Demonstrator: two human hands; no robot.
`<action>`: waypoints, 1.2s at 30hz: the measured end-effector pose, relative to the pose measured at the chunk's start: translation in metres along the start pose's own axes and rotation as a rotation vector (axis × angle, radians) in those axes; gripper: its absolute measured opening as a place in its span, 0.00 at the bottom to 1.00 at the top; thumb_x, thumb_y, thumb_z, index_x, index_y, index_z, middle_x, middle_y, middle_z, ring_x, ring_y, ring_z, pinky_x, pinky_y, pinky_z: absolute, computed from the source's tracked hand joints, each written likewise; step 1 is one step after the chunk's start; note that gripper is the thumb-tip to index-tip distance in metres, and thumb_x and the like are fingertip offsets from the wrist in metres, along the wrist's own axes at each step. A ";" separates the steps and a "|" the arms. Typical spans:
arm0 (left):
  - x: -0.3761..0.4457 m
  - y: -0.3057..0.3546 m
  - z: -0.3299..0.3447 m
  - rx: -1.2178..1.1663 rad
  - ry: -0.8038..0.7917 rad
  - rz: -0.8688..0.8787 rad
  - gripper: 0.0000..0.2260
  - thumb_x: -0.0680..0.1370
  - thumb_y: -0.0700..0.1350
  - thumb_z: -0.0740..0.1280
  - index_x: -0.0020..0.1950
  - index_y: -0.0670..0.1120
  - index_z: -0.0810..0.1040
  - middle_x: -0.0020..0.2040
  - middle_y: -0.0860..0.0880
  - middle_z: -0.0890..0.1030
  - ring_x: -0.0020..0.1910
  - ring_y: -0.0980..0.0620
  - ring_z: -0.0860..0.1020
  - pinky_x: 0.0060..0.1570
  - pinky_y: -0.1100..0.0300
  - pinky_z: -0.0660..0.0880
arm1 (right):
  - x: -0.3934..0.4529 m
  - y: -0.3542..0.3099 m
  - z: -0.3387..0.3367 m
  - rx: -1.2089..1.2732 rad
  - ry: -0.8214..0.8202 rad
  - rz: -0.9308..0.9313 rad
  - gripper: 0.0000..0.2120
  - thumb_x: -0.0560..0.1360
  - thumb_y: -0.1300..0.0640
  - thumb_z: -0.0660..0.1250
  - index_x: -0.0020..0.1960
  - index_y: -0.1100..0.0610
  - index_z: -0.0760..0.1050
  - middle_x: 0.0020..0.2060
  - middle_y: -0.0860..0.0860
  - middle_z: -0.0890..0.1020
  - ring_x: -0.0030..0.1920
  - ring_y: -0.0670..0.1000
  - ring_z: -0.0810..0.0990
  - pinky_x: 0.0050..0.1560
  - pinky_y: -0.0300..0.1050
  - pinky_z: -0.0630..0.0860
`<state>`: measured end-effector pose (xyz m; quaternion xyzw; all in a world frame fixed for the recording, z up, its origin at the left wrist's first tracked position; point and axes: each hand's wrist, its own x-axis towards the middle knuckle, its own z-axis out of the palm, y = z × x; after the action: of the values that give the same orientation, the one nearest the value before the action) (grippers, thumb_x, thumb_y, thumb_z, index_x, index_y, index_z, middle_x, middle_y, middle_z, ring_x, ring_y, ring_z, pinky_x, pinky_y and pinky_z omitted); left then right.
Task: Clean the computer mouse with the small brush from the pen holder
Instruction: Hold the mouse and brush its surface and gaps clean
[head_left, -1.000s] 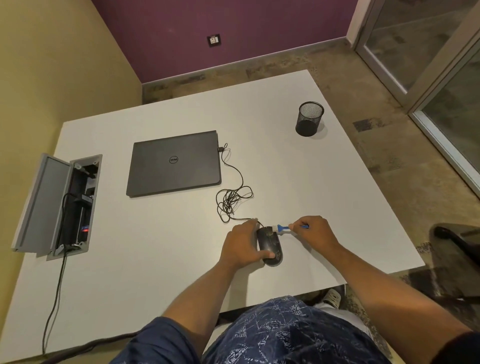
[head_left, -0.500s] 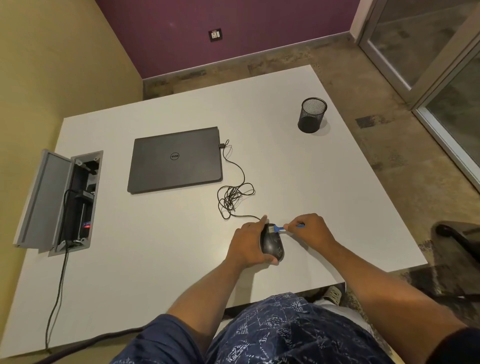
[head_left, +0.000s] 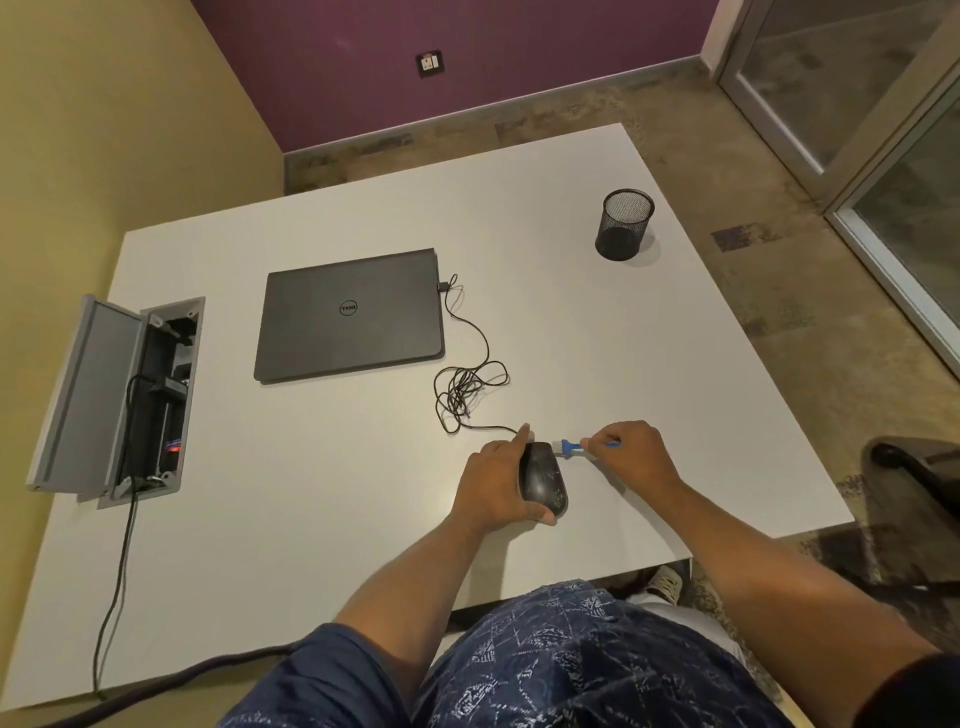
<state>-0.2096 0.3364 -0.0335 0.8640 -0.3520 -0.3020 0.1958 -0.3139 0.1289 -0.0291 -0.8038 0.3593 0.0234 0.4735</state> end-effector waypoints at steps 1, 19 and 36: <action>0.000 0.000 0.000 0.002 0.000 0.001 0.61 0.56 0.69 0.79 0.82 0.51 0.56 0.73 0.51 0.74 0.71 0.48 0.70 0.70 0.51 0.68 | -0.001 -0.001 0.000 0.025 -0.015 0.002 0.09 0.74 0.54 0.75 0.39 0.58 0.86 0.33 0.48 0.84 0.34 0.44 0.78 0.39 0.38 0.71; -0.003 0.004 -0.002 -0.001 0.008 -0.020 0.63 0.56 0.67 0.80 0.83 0.50 0.52 0.74 0.50 0.73 0.72 0.48 0.70 0.72 0.51 0.67 | 0.002 -0.016 0.017 -0.045 -0.024 0.042 0.12 0.75 0.53 0.73 0.38 0.60 0.84 0.33 0.50 0.83 0.36 0.49 0.79 0.37 0.40 0.72; 0.002 0.005 -0.007 0.070 -0.002 0.019 0.62 0.54 0.69 0.79 0.81 0.50 0.57 0.72 0.50 0.75 0.71 0.47 0.71 0.70 0.49 0.69 | 0.017 -0.041 0.006 -0.114 -0.109 0.114 0.11 0.71 0.57 0.75 0.35 0.64 0.82 0.31 0.54 0.81 0.33 0.50 0.77 0.35 0.42 0.70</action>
<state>-0.2061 0.3324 -0.0262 0.8667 -0.3710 -0.2882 0.1678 -0.2748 0.1362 -0.0081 -0.8052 0.3765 0.1144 0.4436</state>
